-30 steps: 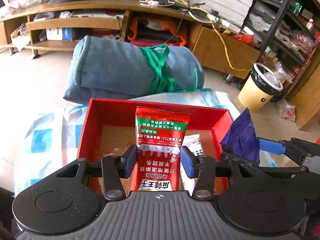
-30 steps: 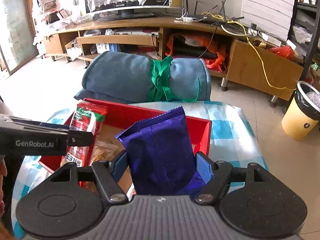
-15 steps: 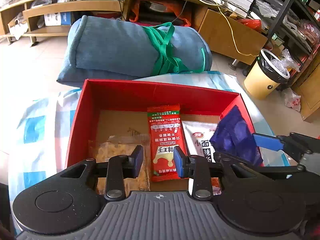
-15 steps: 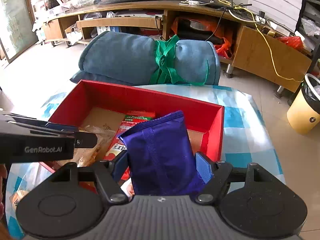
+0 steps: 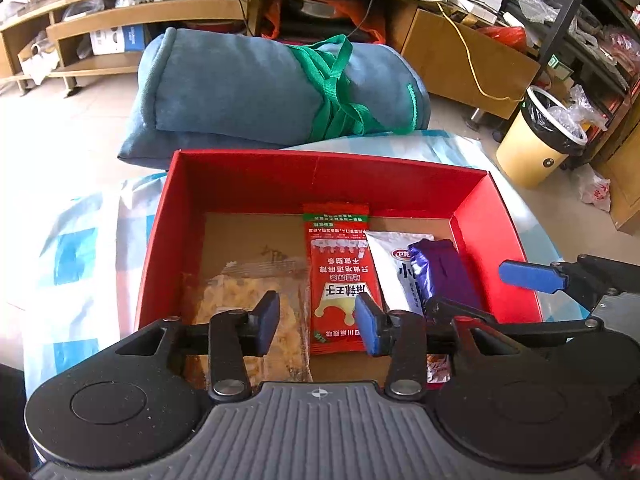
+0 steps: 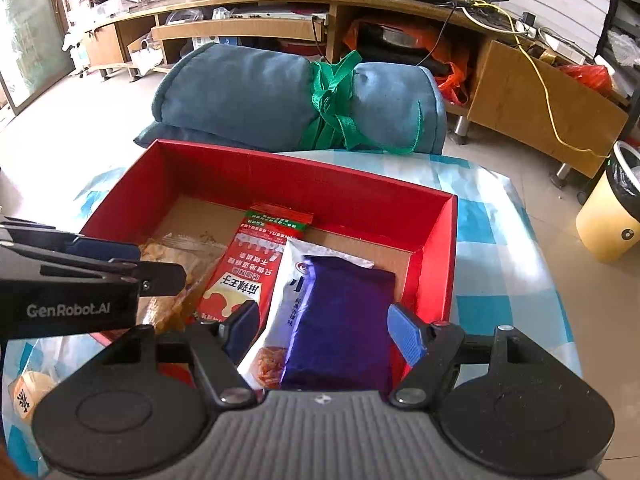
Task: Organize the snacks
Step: 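Lower and release the red packet and blue bag into the box with both tools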
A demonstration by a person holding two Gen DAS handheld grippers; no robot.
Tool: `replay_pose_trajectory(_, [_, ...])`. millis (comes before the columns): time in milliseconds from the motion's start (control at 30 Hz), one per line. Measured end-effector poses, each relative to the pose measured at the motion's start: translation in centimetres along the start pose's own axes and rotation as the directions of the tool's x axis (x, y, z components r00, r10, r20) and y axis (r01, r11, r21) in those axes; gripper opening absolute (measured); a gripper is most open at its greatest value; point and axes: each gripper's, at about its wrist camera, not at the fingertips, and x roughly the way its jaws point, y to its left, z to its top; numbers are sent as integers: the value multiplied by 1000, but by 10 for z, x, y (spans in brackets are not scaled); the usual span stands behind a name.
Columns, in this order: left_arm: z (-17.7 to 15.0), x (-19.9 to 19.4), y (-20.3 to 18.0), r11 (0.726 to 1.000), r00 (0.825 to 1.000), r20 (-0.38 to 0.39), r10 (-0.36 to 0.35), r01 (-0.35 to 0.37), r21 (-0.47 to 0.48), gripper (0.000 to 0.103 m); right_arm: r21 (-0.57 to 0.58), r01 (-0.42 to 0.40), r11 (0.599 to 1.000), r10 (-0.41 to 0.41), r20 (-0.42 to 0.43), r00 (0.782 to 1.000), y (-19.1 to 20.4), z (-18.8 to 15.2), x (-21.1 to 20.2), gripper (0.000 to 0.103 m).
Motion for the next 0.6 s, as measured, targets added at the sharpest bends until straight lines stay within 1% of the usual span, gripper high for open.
replay_pose_trajectory(100, [-1, -2, 1, 1000, 1000, 13, 14, -15, 13, 61, 8, -4, 1000, 4, 0, 1000, -2, -1, -1, 66])
replay_pose_trajectory(200, [-5, -4, 1, 999, 999, 19, 36, -37, 35, 65, 12, -10, 1000, 10, 2, 1000, -3, -3, -4, 66])
replay_pose_trajectory(433, [-25, 3, 14, 998, 997, -42, 58, -57, 36, 65, -8, -11, 1000, 11, -10, 1000, 1, -8, -5, 66])
replay_pose_trajectory(600, [-28, -4, 24, 999, 998, -40, 54, -53, 5, 66, -8, -13, 1000, 13, 5, 1000, 2, -9, -10, 66])
